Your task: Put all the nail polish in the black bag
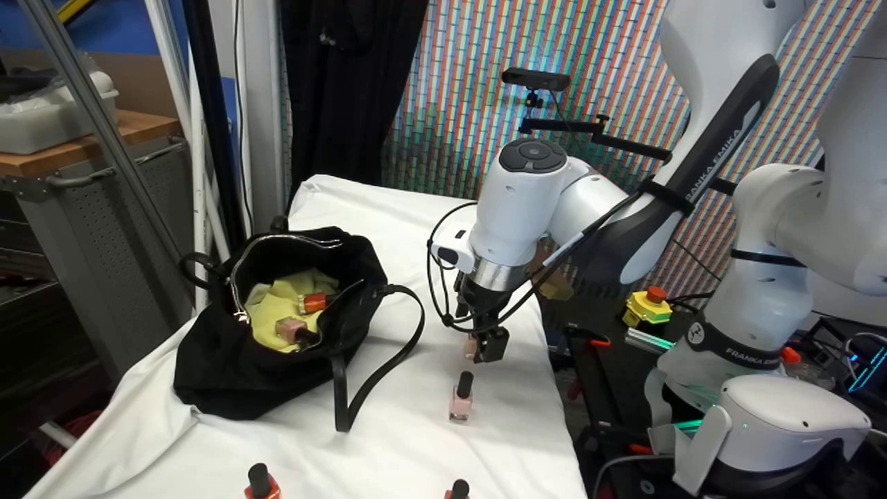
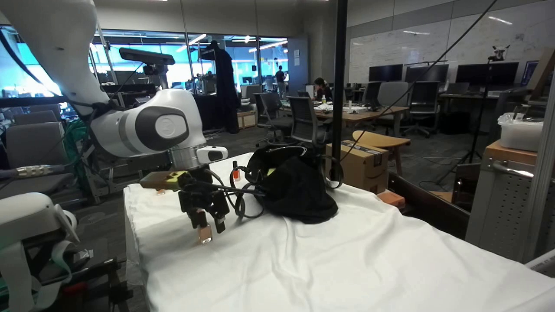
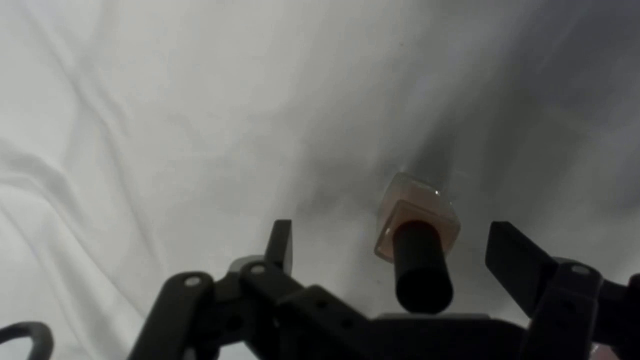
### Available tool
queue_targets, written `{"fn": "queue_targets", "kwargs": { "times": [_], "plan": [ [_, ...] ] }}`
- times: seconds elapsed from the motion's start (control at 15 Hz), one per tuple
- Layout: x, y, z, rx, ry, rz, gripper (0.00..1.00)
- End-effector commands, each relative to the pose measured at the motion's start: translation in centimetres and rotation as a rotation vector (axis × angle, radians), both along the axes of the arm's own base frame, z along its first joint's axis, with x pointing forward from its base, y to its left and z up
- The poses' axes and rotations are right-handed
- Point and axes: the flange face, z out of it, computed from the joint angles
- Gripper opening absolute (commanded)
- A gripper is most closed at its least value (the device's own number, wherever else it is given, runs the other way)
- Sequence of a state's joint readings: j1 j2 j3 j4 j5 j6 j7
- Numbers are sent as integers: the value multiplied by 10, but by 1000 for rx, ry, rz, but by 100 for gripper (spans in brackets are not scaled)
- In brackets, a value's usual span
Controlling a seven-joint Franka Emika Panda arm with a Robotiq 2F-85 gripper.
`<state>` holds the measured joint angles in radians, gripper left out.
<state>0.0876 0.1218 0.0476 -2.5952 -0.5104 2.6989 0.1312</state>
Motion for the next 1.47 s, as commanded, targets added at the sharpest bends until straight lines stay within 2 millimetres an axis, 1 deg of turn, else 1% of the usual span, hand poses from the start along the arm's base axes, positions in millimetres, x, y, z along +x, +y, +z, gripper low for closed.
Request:
{"fn": "queue_targets", "kwargs": {
  "times": [0.0,0.2,0.47,0.53,0.6,0.67,0.93,1.0,1.13,1.2,1.27,1.4],
  "plan": [
    [9,-6,-10,-32,7,-11,100],
    [11,-11,-14,-28,-5,-9,100],
    [8,-11,-15,-17,-2,-6,100],
    [8,-10,-15,-16,2,0,90],
    [7,-8,-15,-16,4,6,73],
    [5,-6,-15,-15,6,10,68],
    [2,-1,-15,-22,6,22,38],
    [1,0,-16,-25,9,23,33],
    [0,3,-13,-29,15,25,20],
    [-1,6,-10,-36,21,28,18],
    [-1,8,-7,-42,23,29,21],
    [-4,17,5,-66,23,37,21]
  ]
}}
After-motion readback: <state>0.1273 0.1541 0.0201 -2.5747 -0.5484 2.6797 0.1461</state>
